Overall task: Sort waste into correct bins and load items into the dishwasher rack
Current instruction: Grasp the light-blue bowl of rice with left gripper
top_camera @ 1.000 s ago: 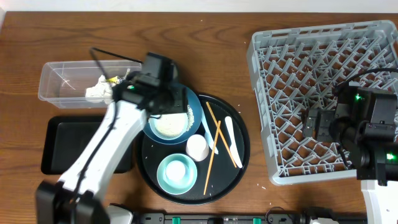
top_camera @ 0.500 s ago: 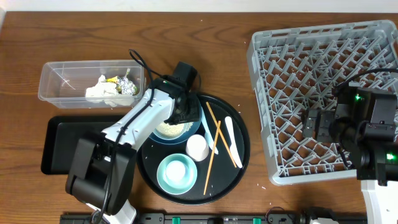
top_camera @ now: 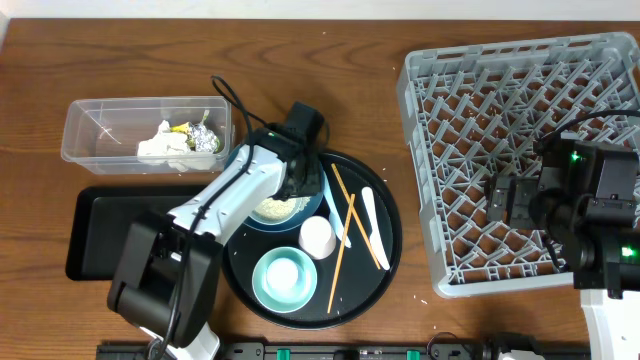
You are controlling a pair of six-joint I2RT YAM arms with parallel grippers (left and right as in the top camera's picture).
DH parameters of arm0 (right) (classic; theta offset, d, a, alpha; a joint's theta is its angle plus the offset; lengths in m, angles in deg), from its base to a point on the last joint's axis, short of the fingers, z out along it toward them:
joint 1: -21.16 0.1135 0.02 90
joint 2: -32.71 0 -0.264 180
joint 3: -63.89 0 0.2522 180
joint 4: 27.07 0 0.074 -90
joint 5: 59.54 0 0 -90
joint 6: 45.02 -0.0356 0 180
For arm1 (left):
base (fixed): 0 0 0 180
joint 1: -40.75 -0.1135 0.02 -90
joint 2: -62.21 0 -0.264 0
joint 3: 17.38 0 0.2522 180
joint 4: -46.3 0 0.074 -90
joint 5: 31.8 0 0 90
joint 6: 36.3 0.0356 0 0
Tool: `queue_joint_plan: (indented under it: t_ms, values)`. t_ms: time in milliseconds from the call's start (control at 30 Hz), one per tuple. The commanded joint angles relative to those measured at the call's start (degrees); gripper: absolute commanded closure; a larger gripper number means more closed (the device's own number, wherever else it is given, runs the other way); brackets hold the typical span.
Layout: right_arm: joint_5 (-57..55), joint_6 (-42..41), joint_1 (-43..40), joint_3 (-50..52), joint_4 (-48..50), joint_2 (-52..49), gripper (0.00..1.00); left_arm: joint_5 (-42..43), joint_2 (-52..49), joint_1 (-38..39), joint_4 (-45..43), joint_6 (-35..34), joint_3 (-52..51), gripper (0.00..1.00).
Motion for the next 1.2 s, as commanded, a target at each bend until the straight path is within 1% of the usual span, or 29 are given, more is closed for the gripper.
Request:
queue_joint_plan:
  t_ms: [0, 133, 267, 333, 400, 600, 767, 1167]
  values:
    - [0.46, -0.37, 0.26, -0.98, -0.09, 0.22, 0.01, -1.31, -2.29, 0.83, -0.22, -0.13, -0.46, 0.61]
    - [0.46, -0.37, 0.26, -0.98, -0.33, 0.22, 0.01, -1.31, -4.02, 0.83, -0.44, -0.13, -0.46, 0.62]
    - [0.44, -0.37, 0.26, -0.98, -0.31, 0.22, 0.01, -2.49, -4.26, 0.85, -0.46, -0.11, -0.46, 0.75]
    - [0.44, -0.37, 0.26, -0.98, -0.31, 0.22, 0.01, -2.56, -4.26, 0.83, -0.44, -0.11, -0.44, 0.87]
    - [0.44, -0.37, 0.26, -0.98, -0.33, 0.22, 0.01, -2.56, -4.24, 0.85, -0.44, -0.09, -0.42, 0.93]
    - [0.44, -0.37, 0.26, -0.98, -0.59, 0.22, 0.01, -2.56, -2.95, 0.72, 0.31, 1.70, 1.29, 0.94]
    - [0.44, -0.37, 0.26, -0.98, -0.76, 0.22, 0.01, -2.56, 1.31, 0.48, 1.18, 2.71, 1.64, 0.94]
    - [0.42, -0.37, 0.26, -0.98, -0.79, 0.22, 0.01, -2.51, 13.44, -1.92, 7.28, 2.93, 1.64, 0.94]
